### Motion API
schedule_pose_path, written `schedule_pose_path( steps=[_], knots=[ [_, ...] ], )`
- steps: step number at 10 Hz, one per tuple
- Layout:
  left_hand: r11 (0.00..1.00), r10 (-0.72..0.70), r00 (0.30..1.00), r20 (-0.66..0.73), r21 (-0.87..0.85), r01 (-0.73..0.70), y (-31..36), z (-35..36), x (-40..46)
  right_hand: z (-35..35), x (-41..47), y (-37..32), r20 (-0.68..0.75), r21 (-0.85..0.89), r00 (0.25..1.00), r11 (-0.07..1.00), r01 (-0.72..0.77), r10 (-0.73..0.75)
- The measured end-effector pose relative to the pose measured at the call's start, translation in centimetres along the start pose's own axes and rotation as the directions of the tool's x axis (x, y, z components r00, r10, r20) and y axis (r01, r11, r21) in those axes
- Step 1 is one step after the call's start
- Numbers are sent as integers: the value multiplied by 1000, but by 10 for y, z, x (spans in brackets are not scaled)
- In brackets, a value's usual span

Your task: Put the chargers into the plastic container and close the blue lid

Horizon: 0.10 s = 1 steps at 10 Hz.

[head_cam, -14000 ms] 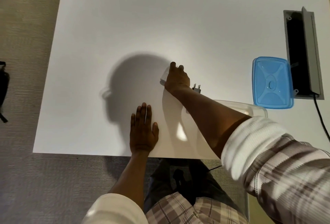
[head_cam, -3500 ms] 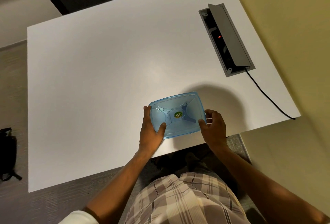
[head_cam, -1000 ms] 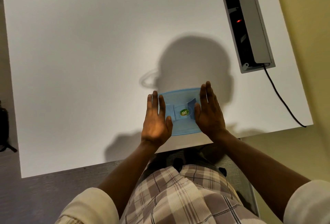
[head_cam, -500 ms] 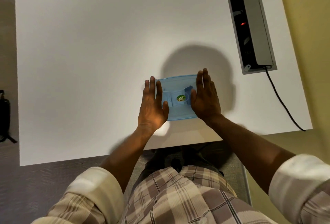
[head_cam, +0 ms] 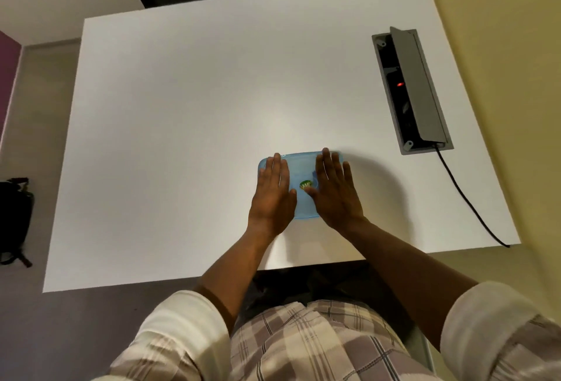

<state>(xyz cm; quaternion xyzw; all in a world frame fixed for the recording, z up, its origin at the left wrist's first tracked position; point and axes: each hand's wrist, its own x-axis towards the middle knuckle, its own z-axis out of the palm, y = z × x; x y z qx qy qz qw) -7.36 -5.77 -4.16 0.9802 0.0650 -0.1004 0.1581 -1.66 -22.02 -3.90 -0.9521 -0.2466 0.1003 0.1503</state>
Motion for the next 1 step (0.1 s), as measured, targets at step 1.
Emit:
schedule_pose_path(
  steps=[1],
  knots=[
    [1000,11,998,-57,30,-9,6,-21,5,-20,5,-4,-66,-46,996,998,51,-54]
  ],
)
